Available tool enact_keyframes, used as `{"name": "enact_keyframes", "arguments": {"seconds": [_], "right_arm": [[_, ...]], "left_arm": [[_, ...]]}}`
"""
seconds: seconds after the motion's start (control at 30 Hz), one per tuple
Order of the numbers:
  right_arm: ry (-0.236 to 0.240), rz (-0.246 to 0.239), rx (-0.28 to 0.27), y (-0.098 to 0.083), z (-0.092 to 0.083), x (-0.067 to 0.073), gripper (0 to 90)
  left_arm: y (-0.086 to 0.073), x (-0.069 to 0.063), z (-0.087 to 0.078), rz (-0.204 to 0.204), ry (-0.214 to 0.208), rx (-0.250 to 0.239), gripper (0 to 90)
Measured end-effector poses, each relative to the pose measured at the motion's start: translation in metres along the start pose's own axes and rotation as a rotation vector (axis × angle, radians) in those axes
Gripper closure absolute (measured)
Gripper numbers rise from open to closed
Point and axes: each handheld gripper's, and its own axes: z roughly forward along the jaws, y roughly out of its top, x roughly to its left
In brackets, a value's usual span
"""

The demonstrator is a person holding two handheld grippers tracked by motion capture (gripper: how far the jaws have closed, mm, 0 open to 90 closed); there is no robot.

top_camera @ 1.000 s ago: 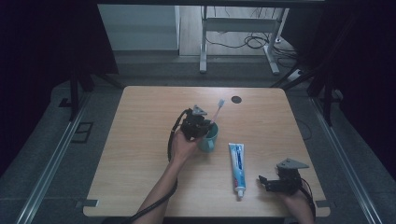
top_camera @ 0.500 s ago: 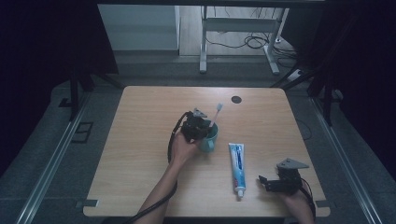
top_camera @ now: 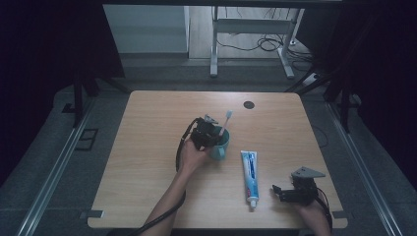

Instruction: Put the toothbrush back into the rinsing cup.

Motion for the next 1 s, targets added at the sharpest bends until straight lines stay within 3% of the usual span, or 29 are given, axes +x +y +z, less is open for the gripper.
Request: {"name": "enact_keyframes", "arguments": {"seconds": [0.4,1.0], "right_arm": [[0.0,0.0,0.0,0.0,0.0,0.0,5.6],[0.0,-0.003,-0.002,0.0,0.0,0.0,5.6]], "left_arm": [[0.001,-0.002,-0.001,0.0,0.008,0.002,71.9],[0.007,-0.009,-0.014,0.017,0.031,-0.047,58.7]]}}
